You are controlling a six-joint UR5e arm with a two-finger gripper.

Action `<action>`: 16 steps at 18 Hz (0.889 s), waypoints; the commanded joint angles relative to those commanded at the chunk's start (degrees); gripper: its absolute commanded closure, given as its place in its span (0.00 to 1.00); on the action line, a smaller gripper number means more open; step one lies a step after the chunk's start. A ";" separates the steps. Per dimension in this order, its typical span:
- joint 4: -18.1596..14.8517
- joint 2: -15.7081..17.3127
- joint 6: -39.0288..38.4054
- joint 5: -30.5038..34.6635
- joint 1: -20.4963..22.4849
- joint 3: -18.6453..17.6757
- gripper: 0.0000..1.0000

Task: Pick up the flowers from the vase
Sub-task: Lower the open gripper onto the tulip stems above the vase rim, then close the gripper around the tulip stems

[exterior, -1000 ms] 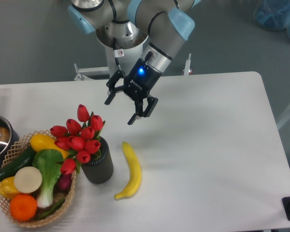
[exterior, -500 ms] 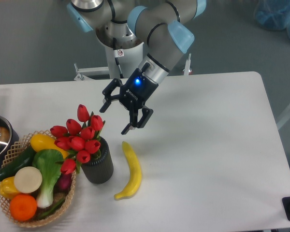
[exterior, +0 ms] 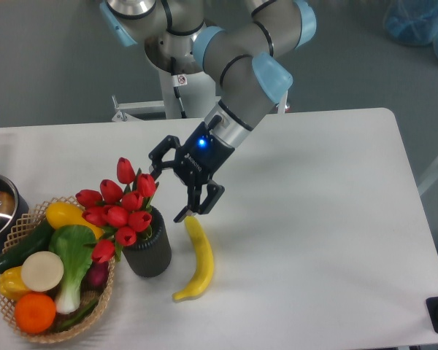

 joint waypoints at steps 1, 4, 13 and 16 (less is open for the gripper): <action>0.09 -0.01 0.00 0.00 -0.01 0.09 0.00; 0.00 -0.79 -0.09 0.00 -0.18 0.88 0.00; 0.00 -2.38 -3.25 -0.09 -2.82 2.20 0.00; 0.00 -2.55 -3.34 -0.17 -3.70 2.20 0.00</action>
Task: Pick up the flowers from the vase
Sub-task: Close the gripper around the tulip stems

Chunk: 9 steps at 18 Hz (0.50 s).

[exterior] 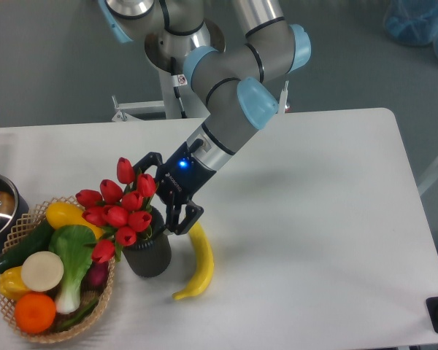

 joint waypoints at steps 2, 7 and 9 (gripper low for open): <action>0.00 -0.18 -0.17 -0.61 0.00 0.00 0.00; 0.00 -0.97 -0.35 -5.80 0.17 0.00 0.00; 0.00 -0.97 -0.26 -5.98 0.61 0.00 0.09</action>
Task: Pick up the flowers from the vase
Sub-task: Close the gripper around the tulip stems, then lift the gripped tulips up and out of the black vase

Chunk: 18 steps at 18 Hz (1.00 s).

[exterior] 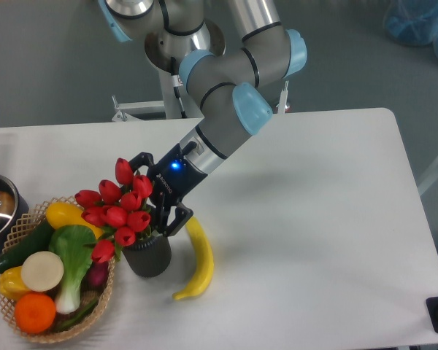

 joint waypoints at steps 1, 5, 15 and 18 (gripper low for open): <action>0.00 0.00 0.00 0.00 0.00 0.00 0.20; 0.00 -0.17 0.18 0.00 0.00 0.00 0.35; 0.00 -0.18 0.09 -0.09 0.44 -0.18 0.52; 0.00 -0.09 0.18 -1.66 0.79 -0.18 0.52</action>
